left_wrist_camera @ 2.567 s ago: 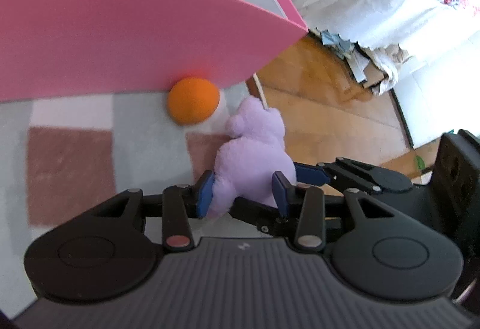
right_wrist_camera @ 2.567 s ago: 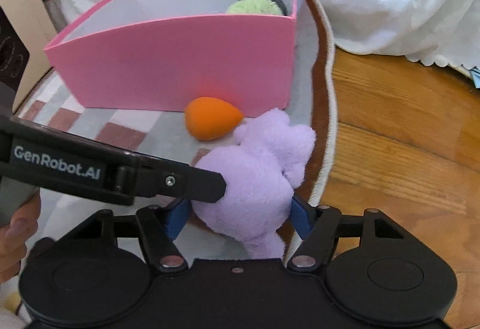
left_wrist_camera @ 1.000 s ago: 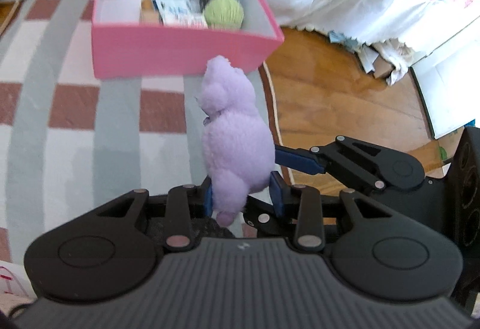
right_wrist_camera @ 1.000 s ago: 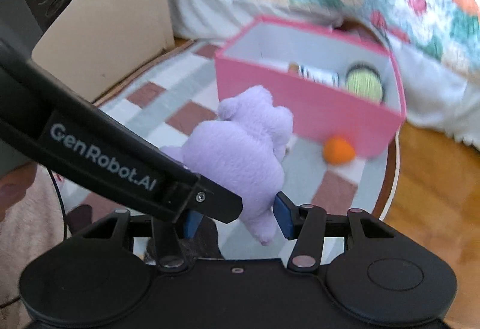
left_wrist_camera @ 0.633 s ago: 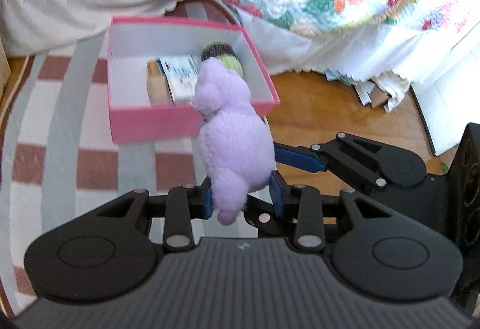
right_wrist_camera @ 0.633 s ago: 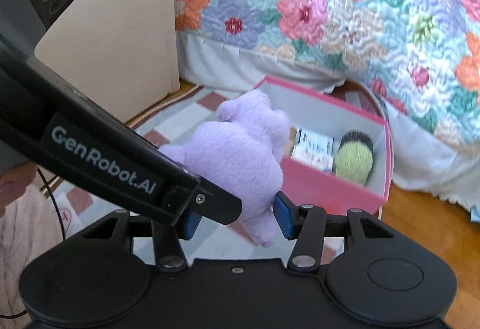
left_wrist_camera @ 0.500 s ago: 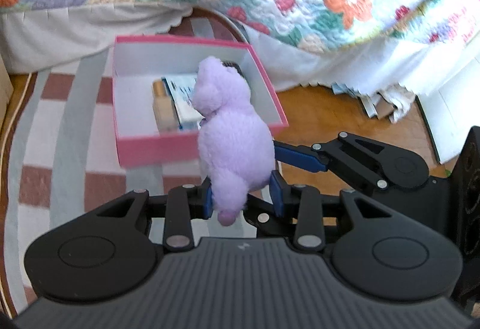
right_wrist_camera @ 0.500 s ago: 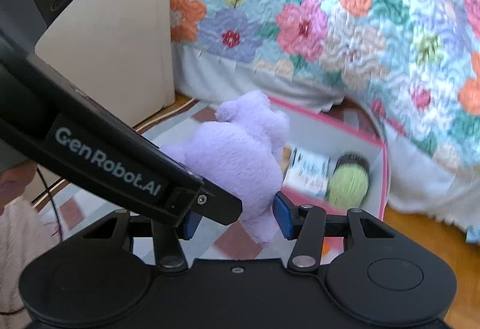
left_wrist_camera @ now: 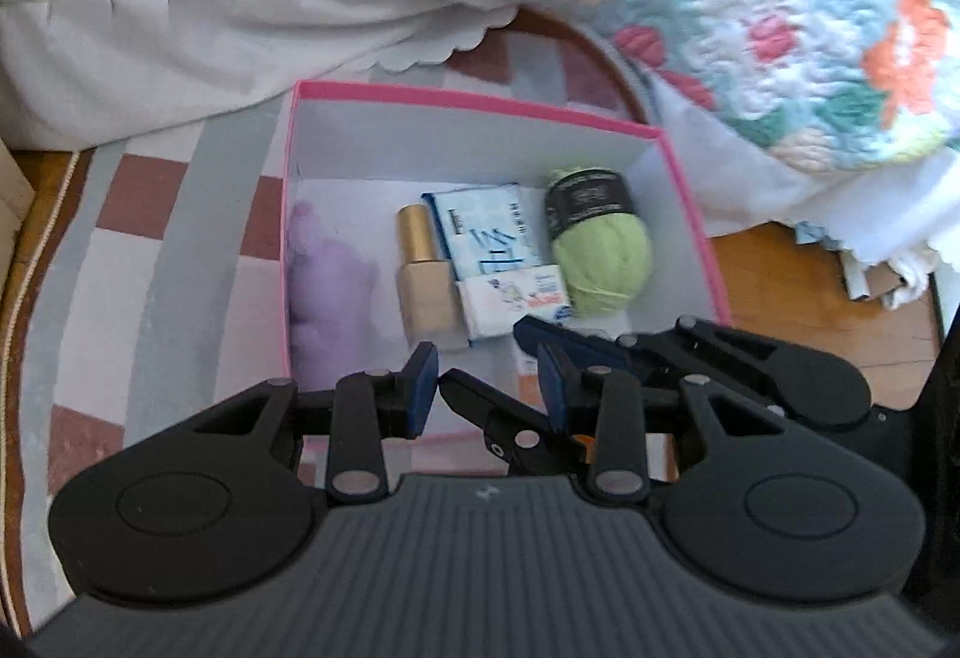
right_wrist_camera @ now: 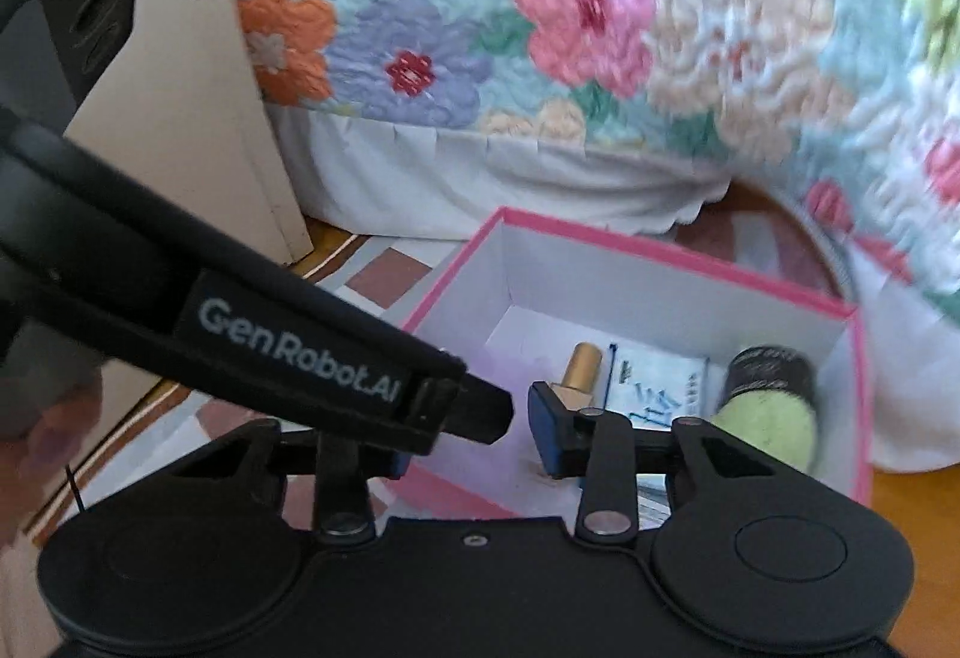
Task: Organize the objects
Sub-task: 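Carry the plush toy with the left tool into the pink box and release, then move the left tool back out toward the orange sponge beside the box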
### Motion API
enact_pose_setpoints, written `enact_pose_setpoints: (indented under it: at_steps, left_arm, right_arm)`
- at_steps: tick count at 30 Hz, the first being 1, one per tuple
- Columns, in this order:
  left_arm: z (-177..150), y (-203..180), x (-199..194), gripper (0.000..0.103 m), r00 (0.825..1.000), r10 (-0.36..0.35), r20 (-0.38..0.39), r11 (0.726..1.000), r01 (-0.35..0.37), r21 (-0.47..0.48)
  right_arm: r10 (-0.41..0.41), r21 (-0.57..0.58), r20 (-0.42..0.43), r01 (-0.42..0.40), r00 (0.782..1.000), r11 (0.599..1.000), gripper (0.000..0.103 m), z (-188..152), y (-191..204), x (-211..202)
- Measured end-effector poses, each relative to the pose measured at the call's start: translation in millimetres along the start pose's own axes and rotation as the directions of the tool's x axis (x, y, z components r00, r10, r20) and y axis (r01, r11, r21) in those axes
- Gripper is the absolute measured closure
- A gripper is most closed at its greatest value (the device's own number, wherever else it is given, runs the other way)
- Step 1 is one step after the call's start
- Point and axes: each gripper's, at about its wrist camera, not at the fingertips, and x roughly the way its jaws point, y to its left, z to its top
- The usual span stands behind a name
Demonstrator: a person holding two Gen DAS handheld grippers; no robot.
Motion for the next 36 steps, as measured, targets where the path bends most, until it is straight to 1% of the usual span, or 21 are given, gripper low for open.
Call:
enact_pose_setpoints:
  at_steps: [3,6,8,11,16,18,22,24,27,31,34,36]
  left_arm:
    - [1.5,9.5,16.6,0.069,1.000,-0.003,-0.026,0.999,0.002,-0.042]
    - [-2.8,12.4,15.7,0.069,1.000,-0.025,-0.013,0.999,0.024,-0.048]
    - [-5.4,11.6,13.7,0.069,1.000,-0.021,-0.006,0.999,0.021,-0.038]
    - [-7.1,8.5,4.3,0.068,1.000,0.019,0.004,1.000,-0.019,-0.010]
    - [-11.8,5.8,-26.8,0.059,0.998,0.056,0.000,0.998,-0.056,-0.006]
    - [-16.4,4.4,-41.7,0.048,0.999,0.051,0.002,0.999,-0.051,0.006]
    - [-29.8,-5.0,-75.1,0.044,0.999,0.044,0.025,0.997,-0.046,0.067]
    - [-36.3,-11.0,-86.9,0.041,0.999,0.039,0.031,0.995,-0.042,0.094]
    - [-49.8,-17.5,-99.5,0.040,0.998,0.049,0.034,0.991,-0.053,0.122]
    - [-72.1,-18.9,-107.9,0.040,0.997,0.068,0.033,0.987,-0.072,0.143]
    - [-87.1,-17.5,-112.0,0.039,0.998,0.061,0.028,0.987,-0.064,0.148]
    - [-96.9,-15.1,-111.8,0.038,0.998,0.056,0.022,0.988,-0.059,0.141]
  right_arm:
    - [0.025,0.074,-0.034,-0.022,0.999,0.997,0.068,-4.3,-13.5,22.2]
    - [0.050,0.152,-0.034,-0.044,0.998,0.987,0.069,-11.5,-23.4,27.8]
    - [0.053,0.165,-0.036,-0.046,0.998,0.985,0.068,-15.4,-25.9,26.5]
    - [0.046,0.158,-0.058,-0.036,0.997,0.987,0.068,-15.9,-26.4,21.4]
    - [0.041,0.136,-0.063,-0.032,0.997,0.990,0.066,-12.4,-24.3,-8.8]
    - [0.029,0.117,-0.057,-0.022,0.998,0.993,0.066,-12.7,-21.1,-25.0]
    - [0.013,0.072,-0.050,-0.009,0.999,0.997,0.064,-16.7,-12.2,-59.3]
    - [0.012,0.056,-0.043,-0.010,0.999,0.998,0.061,-20.2,-7.6,-77.3]
    - [0.007,0.037,-0.026,-0.006,1.000,0.999,0.057,-29.4,-0.9,-102.0]
    - [0.002,0.038,-0.002,-0.002,1.000,0.999,0.056,-49.3,6.9,-127.2]
    - [-0.007,0.047,0.001,0.007,1.000,0.999,0.052,-66.0,11.0,-139.5]
    - [-0.026,0.035,0.003,0.025,1.000,0.999,0.046,-76.5,14.0,-146.1]
